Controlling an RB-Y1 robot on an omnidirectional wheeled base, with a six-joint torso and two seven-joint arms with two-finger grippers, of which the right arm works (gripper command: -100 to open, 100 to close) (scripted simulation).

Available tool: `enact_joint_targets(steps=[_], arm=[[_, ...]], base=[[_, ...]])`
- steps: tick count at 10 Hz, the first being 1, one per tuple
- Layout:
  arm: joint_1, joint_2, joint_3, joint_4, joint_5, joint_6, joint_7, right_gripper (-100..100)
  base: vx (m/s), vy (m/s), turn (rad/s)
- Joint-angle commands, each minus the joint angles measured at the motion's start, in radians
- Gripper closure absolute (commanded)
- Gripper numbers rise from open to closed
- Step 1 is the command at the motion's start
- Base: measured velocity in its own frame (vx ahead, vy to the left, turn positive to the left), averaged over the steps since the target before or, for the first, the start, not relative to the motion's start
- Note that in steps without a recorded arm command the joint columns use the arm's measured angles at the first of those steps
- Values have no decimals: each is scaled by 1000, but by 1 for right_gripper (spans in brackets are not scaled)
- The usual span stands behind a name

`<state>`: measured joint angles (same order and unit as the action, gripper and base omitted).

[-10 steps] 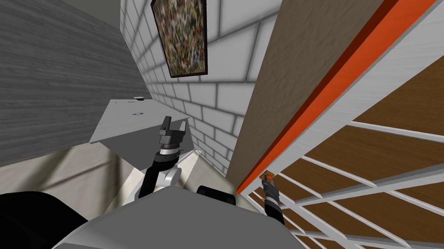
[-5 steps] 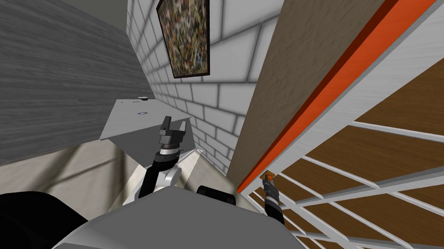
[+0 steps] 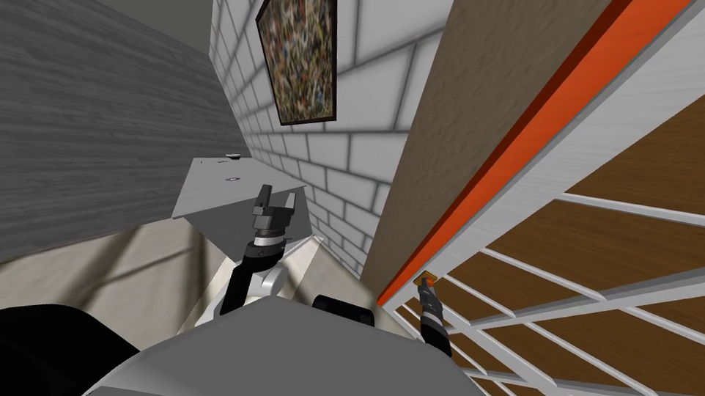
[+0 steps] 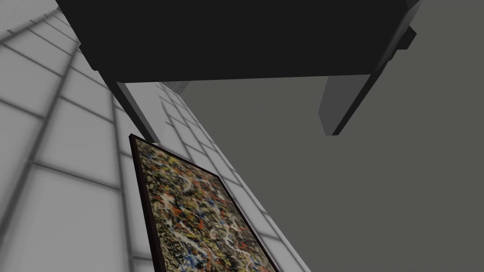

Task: Pull the door open

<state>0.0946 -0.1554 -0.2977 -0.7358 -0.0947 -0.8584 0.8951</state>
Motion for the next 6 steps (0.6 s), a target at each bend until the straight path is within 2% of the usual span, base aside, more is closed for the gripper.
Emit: enact_joint_targets(steps=[1,3,4,6], arm=[[-4,-1,0,8,-7,-1,-50,100],[-8,-3,0,14,-12,-2,-100,100],[-8,-3,0,14,-12,-2,-105,100],[-16,-7,-1,26,-21,-5,-168,100]], base=[[-36,-2,55],[-33,-6,37],[-26,-5,27],[-40,-1,55]])
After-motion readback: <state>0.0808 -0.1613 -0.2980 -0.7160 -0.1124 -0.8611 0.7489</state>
